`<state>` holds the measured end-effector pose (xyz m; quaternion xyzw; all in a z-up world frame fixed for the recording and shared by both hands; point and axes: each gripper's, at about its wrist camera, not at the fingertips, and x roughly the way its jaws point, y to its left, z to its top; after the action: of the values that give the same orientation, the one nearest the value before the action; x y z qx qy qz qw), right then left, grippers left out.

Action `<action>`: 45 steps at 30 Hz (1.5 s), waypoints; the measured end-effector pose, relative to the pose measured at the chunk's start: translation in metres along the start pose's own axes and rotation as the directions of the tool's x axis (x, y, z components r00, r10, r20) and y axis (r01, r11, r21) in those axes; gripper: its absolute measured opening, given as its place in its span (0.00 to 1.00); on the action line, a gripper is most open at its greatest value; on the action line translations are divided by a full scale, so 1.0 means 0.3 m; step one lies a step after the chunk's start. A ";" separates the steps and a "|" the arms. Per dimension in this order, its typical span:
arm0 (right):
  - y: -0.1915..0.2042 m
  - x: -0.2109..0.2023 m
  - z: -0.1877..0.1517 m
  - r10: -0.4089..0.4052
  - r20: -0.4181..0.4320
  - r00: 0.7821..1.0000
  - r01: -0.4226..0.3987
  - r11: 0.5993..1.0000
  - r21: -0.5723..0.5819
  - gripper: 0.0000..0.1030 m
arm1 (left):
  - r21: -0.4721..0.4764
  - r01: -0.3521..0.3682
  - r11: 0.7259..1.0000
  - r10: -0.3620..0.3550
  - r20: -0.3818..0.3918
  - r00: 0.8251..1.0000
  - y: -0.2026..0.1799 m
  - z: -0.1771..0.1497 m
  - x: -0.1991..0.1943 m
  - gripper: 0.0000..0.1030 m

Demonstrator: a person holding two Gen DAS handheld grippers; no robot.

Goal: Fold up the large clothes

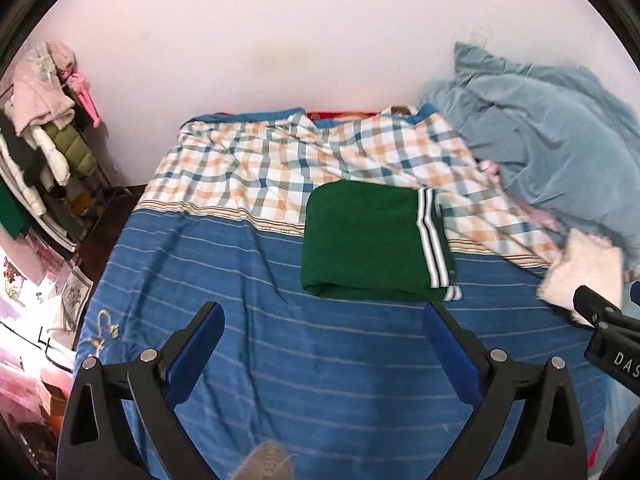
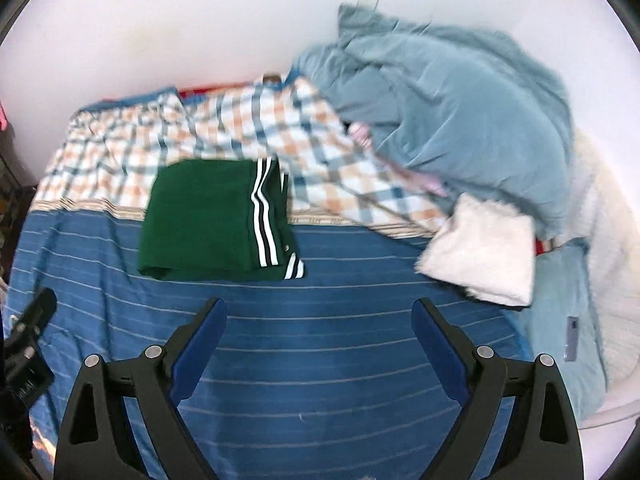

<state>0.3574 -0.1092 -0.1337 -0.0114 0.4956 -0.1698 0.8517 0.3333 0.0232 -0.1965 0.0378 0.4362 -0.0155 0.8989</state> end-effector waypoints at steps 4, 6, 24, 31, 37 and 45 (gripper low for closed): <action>-0.104 -0.252 -0.046 0.004 0.038 0.999 -0.003 1.000 -0.008 0.92 | -0.014 0.008 1.000 -0.008 0.020 1.000 -0.004 -0.019 -0.207 0.98; -0.142 -0.357 -0.060 0.016 0.056 0.998 -0.015 1.000 -0.013 0.92 | -0.021 0.007 1.000 -0.006 0.042 0.999 -0.006 -0.030 -0.311 0.98; -0.353 -1.029 -0.221 0.089 0.235 0.968 -0.086 0.996 -0.024 0.92 | 0.005 0.020 1.000 -0.020 0.149 0.989 -0.058 -0.103 -0.767 0.98; -0.398 -1.114 -0.261 0.098 0.251 0.963 -0.094 0.995 -0.028 0.93 | -0.009 0.027 1.000 -0.025 0.169 0.985 -0.069 -0.135 -0.836 0.98; -0.427 -1.157 -0.269 0.091 0.280 0.956 -0.084 0.996 -0.036 0.96 | -0.023 0.006 1.000 -0.001 0.201 0.980 -0.068 -0.152 -0.867 0.98; -0.447 -1.172 -0.266 0.102 0.295 0.950 -0.093 0.995 -0.045 0.97 | -0.033 -0.001 0.999 0.008 0.222 0.975 -0.067 -0.165 -0.893 0.99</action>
<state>0.0937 -0.1180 0.1464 -0.0255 0.3645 -0.1165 0.9235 0.1274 0.0058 -0.0178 0.0224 0.3333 -0.0105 0.9425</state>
